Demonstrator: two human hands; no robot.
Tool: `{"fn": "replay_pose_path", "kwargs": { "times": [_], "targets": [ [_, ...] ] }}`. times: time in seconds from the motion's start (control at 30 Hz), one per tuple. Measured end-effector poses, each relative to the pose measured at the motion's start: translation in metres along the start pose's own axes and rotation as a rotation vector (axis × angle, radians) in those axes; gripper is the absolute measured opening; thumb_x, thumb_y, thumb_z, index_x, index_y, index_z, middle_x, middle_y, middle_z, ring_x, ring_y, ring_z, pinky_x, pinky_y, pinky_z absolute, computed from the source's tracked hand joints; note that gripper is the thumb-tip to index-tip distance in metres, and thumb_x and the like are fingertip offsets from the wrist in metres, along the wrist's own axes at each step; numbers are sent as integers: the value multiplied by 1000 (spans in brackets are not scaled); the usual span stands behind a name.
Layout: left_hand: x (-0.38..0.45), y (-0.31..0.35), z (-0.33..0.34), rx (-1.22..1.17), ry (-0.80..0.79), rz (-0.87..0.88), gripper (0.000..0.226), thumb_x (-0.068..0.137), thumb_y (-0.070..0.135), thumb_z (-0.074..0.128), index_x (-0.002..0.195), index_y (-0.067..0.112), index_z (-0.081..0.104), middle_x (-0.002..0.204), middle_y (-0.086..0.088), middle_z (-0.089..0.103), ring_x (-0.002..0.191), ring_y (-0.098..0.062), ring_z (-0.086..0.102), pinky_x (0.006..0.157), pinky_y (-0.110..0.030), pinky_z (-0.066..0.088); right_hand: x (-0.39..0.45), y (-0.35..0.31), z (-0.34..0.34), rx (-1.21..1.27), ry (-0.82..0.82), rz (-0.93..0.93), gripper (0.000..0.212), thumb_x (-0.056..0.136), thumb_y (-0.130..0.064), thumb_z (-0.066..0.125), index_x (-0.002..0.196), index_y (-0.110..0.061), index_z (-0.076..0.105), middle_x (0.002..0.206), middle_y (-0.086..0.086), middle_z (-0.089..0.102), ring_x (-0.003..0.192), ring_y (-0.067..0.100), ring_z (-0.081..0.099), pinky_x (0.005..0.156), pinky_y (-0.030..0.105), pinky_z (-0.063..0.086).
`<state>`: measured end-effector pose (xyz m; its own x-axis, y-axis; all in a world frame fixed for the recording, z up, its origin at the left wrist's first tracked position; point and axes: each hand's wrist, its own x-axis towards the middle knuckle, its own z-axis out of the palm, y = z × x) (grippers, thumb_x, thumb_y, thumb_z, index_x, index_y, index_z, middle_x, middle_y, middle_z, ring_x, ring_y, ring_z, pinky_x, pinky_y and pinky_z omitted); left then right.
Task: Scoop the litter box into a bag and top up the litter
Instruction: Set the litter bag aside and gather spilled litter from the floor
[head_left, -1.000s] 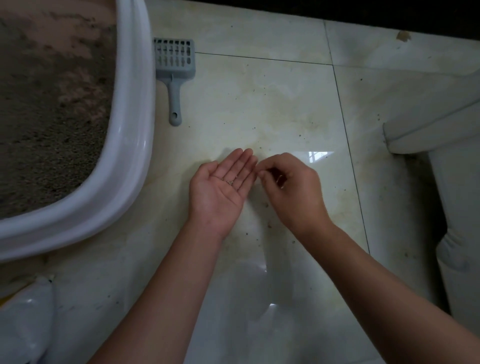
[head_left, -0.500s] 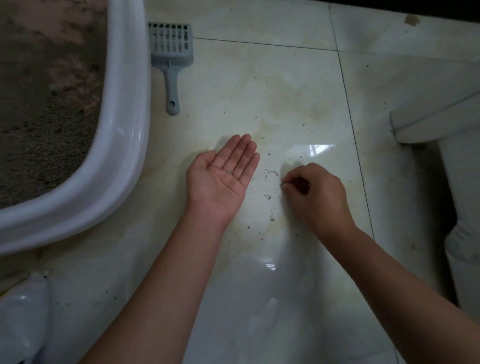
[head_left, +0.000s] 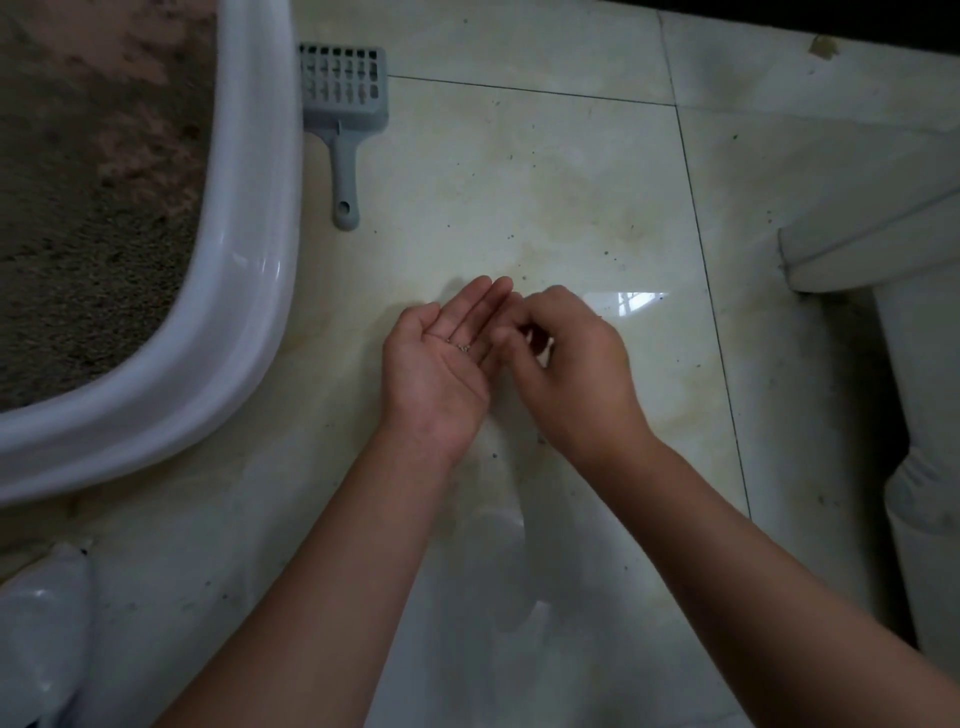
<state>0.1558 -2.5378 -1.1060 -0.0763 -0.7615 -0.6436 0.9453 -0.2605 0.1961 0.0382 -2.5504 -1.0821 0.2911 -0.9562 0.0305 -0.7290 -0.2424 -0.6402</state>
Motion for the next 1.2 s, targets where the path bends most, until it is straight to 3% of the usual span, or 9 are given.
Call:
{"fn": "replay_pose_path", "kwargs": {
  "times": [0.1, 0.2, 0.27, 0.37, 0.47, 0.63, 0.83, 1.03, 1.2],
  "targets": [
    [1, 0, -1, 11, 2, 6, 47, 100, 26, 28, 116, -1, 63, 113, -17, 70, 95, -22, 71, 80, -30, 57, 7, 0, 3, 39, 53, -48, 14, 92, -17, 56, 91, -20, 70, 85, -4, 61, 75, 9, 56, 66, 22, 45],
    [0, -1, -2, -23, -15, 4, 46, 100, 24, 28, 116, -4, 61, 114, -20, 69, 105, -29, 68, 93, -39, 53, 14, 26, -6, 78, 211, 77, 13, 93, -17, 57, 92, -19, 70, 87, -6, 65, 78, 6, 59, 69, 27, 50],
    [0, -1, -2, -49, -23, 6, 46, 101, 23, 28, 116, -5, 61, 115, -21, 69, 107, -31, 68, 97, -42, 50, 15, 45, -10, 43, 164, 133, 12, 91, -19, 62, 99, -20, 70, 96, -7, 65, 86, 5, 59, 76, 29, 52],
    [-1, 2, -1, -95, -27, 1, 44, 100, 21, 29, 115, -4, 62, 116, -20, 68, 107, -31, 68, 99, -43, 49, 10, 60, -8, -137, 8, 57, 29, 87, -31, 68, 115, -22, 70, 115, -7, 59, 107, 7, 52, 85, 18, 44],
    [-1, 4, 0, -123, -31, -8, 44, 100, 21, 30, 114, -5, 62, 115, -20, 69, 106, -32, 68, 99, -43, 49, 5, 65, -3, -233, 22, -42, 34, 84, -33, 71, 118, -24, 70, 122, -6, 57, 108, 10, 48, 84, 16, 37],
    [-2, 4, 0, -135, -31, -13, 43, 99, 21, 31, 113, -5, 63, 115, -20, 69, 106, -32, 68, 99, -44, 49, 6, 66, 3, -159, 122, -28, 20, 82, -30, 74, 102, -27, 75, 113, -10, 63, 104, 9, 50, 84, 5, 33],
    [-2, 5, 1, -149, -39, -16, 44, 99, 21, 30, 113, -4, 63, 115, -20, 69, 105, -31, 68, 98, -44, 49, 3, 56, 14, -13, 210, 44, 9, 83, -18, 73, 89, -22, 77, 90, -7, 63, 92, 11, 56, 79, 18, 47],
    [-2, 5, 1, -161, -41, -7, 44, 99, 21, 30, 113, -4, 63, 114, -20, 69, 104, -32, 69, 98, -44, 49, 4, 53, 11, 58, 158, 115, 23, 82, -23, 74, 105, -24, 74, 92, -7, 61, 86, 7, 58, 79, 22, 51],
    [-3, 5, 2, -148, -32, -11, 44, 99, 21, 31, 113, -4, 63, 115, -20, 69, 104, -32, 69, 99, -44, 49, 9, 49, 16, 89, 215, 150, 14, 82, -19, 74, 95, -26, 76, 86, -8, 62, 83, 8, 57, 76, 28, 52]
  ]
}}
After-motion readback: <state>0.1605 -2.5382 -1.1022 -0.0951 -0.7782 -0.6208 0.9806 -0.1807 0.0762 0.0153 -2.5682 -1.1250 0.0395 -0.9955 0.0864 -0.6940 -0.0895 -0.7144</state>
